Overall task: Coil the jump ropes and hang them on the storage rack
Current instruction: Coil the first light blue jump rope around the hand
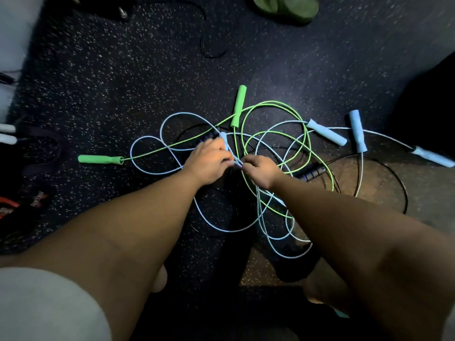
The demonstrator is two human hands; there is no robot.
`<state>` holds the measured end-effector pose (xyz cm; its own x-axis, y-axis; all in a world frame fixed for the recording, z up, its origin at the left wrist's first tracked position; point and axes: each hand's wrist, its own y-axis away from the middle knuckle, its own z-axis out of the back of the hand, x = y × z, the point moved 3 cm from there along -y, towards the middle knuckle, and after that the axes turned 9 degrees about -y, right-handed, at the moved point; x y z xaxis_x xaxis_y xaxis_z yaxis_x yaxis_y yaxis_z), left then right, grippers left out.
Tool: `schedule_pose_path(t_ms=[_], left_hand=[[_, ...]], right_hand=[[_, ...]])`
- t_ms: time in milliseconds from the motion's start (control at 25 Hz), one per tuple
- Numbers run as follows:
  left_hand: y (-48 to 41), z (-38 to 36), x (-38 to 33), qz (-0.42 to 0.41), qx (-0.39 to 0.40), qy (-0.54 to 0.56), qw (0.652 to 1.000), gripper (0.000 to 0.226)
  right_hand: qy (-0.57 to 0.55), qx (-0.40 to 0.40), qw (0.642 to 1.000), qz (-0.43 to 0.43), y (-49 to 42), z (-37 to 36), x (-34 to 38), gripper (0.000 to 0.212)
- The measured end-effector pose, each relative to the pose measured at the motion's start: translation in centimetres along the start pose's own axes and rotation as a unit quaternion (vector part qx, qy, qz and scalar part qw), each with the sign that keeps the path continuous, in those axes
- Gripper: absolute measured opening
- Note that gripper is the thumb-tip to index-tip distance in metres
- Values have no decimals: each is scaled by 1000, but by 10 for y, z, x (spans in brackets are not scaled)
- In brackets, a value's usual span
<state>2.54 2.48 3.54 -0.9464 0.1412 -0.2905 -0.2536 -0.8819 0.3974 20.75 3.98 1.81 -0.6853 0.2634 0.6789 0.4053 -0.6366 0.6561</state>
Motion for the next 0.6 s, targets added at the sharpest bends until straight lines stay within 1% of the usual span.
schedule_pose_path(t_ms=[80, 120, 200, 280, 360, 400, 480, 520, 600], left_hand=[[-5, 36, -10, 7, -65, 17, 998, 25], [-7, 56, -14, 6, -88, 18, 996, 25], [-7, 96, -24, 6, -107, 46, 993, 23], [-5, 133, -33, 27, -108, 103, 988, 19], [5, 169, -46, 38, -98, 121, 987, 18], [10, 185, -52, 35, -91, 130, 987, 18], [23, 215, -61, 37, -82, 185, 979, 19], [31, 229, -63, 42, -90, 212, 972, 20], [45, 258, -62, 60, -133, 256, 956, 24]], right_hand=[[7, -34, 999, 30, 14, 13, 15, 38], [30, -64, 996, 50, 20, 22, 22, 41], [77, -138, 984, 84, 35, 42, 35, 44], [78, -196, 969, 129, 48, 62, 51, 35], [69, -220, 961, 152, 62, 78, 70, 25], [53, -222, 963, 143, 69, 86, 81, 25], [-19, -224, 966, 125, 86, 100, 104, 31], [-66, -227, 963, 131, 96, 106, 116, 32], [-153, -201, 956, 150, 115, 115, 134, 23]])
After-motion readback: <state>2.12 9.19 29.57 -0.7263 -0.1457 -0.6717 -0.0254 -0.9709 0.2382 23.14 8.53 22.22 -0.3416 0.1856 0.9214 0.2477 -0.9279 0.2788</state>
